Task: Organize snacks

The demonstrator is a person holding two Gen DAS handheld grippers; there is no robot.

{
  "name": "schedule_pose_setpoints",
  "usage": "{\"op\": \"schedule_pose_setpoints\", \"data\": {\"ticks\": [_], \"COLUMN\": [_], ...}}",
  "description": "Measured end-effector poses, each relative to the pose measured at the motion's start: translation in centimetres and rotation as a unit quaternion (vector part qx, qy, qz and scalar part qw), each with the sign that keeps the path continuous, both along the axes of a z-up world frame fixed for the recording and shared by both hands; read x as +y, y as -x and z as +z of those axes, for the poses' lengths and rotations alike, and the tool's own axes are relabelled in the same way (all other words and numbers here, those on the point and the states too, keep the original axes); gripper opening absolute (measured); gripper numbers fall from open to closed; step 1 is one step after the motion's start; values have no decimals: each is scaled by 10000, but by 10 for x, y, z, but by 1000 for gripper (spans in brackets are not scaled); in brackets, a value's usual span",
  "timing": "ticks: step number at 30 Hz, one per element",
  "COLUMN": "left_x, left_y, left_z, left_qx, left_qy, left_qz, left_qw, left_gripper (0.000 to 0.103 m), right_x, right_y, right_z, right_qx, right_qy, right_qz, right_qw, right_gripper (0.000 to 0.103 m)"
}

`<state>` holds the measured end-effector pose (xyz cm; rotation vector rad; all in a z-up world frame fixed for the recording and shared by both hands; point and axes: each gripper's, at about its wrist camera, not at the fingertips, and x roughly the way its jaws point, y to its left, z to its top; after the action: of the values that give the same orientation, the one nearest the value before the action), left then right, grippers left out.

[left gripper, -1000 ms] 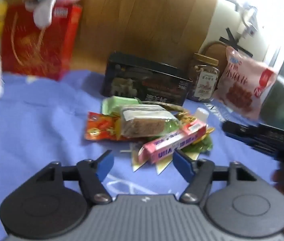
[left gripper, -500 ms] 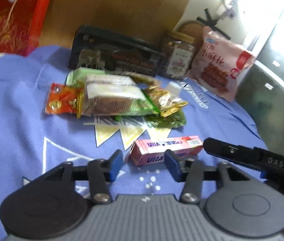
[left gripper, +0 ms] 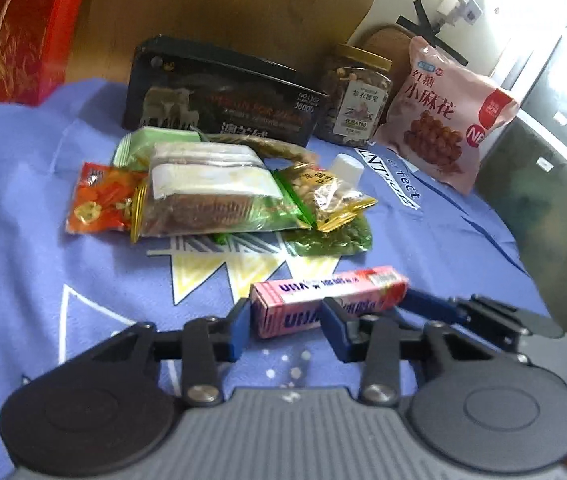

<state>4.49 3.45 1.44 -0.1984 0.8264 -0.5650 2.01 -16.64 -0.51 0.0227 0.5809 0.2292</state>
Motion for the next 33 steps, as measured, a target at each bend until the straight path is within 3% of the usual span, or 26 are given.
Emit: {"op": "schedule_pose_setpoints", "data": {"ticks": [4, 8, 12, 15, 17, 18, 20, 21, 23, 24, 25, 27, 31, 33], "left_x": [4, 5, 10, 4, 8, 16, 31, 36, 41, 41, 36, 26, 20, 25], "left_y": [-18, -72, -142, -178, -184, -181, -183, -192, -220, -232, -237, -224, -198, -186], "left_z": [36, 66, 74, 74, 77, 82, 82, 78, 56, 42, 29, 23, 29, 35], "left_qx": [-346, -708, -712, -788, -936, -1255, -1742, -1666, -948, -522, -163, -264, -356, -655], "left_qy": [158, 196, 259, 0, -136, -162, -391, -569, -663, -576, -534, -636, -689, -849], "left_qz": [-78, 165, 502, 640, 572, 681, 1304, 1488, 1413, 1271, 1042, 981, 845, 1052], "left_qw": [9992, 9972, 9959, 9948, 9939, 9896, 9753, 9731, 9832, 9888, 9930, 9928, 9934, 9886], "left_gripper": [36, 36, 36, 38, 45, 48, 64, 64, 60, 54, 38, 41, 51, 55], "right_x": [-10, -10, -7, -9, -12, -13, -27, -32, -37, -36, -37, -40, -36, -42], "right_y": [-18, -82, -164, -204, -212, -205, -200, -200, -207, -210, -212, -213, -197, -183], "right_z": [43, 83, 87, 77, 71, 70, 65, 62, 49, 44, 37, 31, 38, 46], "right_qx": [-616, -1004, -886, -525, -441, -543, -654, -597, -314, -198, -59, 74, 35, -73], "right_qy": [-331, -419, -420, -676, -743, -754, -1017, -1123, -1197, -1236, -1331, -1732, -1545, -1629], "right_qz": [-98, -92, -136, -130, -234, -352, -547, -641, -838, -868, -841, -725, -844, -967], "right_qw": [9975, 9940, 9951, 9963, 9960, 9950, 9912, 9898, 9888, 9883, 9875, 9822, 9844, 9819], "right_gripper": [47, 47, 47, 48, 49, 51, 64, 64, 64, 64, 64, 66, 66, 65]}}
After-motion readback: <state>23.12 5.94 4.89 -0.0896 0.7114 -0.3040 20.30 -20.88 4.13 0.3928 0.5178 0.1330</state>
